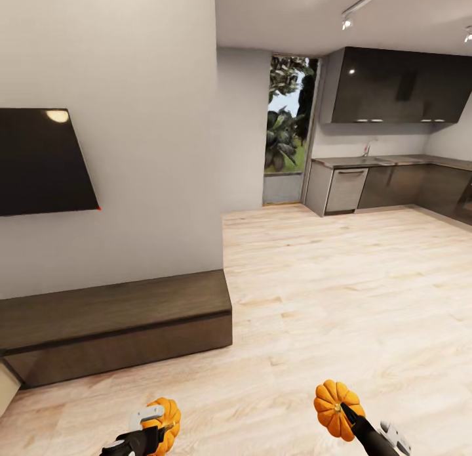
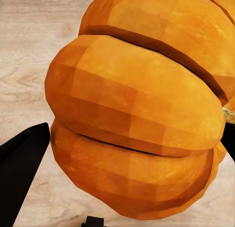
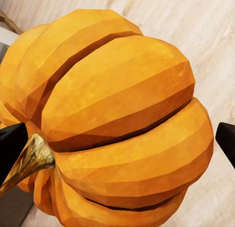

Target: Place each of the two pumpkins and all three candles from the living room inside a cabinet in the living room (use any cabinet), then make sure every cabinet is closed, and position the cauldron so it is next to a table in the living room.

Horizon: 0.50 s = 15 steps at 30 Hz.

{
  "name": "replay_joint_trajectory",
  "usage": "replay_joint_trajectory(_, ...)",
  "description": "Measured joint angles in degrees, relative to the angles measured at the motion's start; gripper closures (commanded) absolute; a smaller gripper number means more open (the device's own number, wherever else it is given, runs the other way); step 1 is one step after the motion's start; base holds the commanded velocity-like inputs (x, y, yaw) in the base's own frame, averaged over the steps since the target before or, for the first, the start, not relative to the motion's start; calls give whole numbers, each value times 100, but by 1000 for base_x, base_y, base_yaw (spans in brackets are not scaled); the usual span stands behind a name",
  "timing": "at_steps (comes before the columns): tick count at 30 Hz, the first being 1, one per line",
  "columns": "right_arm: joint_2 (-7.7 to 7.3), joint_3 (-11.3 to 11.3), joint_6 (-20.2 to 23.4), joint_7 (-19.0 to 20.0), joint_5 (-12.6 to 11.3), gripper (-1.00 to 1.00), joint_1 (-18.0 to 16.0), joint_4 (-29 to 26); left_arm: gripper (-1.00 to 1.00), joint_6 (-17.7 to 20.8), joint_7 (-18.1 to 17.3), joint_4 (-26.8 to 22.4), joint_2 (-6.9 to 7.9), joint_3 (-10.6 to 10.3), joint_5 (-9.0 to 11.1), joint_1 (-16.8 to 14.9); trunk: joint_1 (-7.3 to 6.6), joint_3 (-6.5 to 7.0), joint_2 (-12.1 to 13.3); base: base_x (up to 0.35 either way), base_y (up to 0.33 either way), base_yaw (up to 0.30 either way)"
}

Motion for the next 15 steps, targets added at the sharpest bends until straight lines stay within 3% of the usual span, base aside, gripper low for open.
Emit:
replay_joint_trajectory(6,5,-1,-1,-59,7,100,0,0,100,-21,1,0,0,-3,5,1,0,7,0,0,0,112)
replay_joint_trajectory(8,23,5,1,-252,4,100,-1,5,100,-22,1,0,7,0,3,1,0,14,0,0,0,232)
replay_joint_trajectory(11,81,69,3,-807,12,100,-1,3,100,-22,1,-1,13,0,5,2,0,25,0,0,0,250)
replay_joint_trajectory(14,200,358,1,-1654,24,100,0,-28,100,-26,1,0,14,-1,7,2,0,38,0,0,0,262)
replay_joint_trajectory(15,260,553,1,-2033,13,100,1,-43,100,-27,1,-1,15,0,6,2,0,39,0,0,0,273)
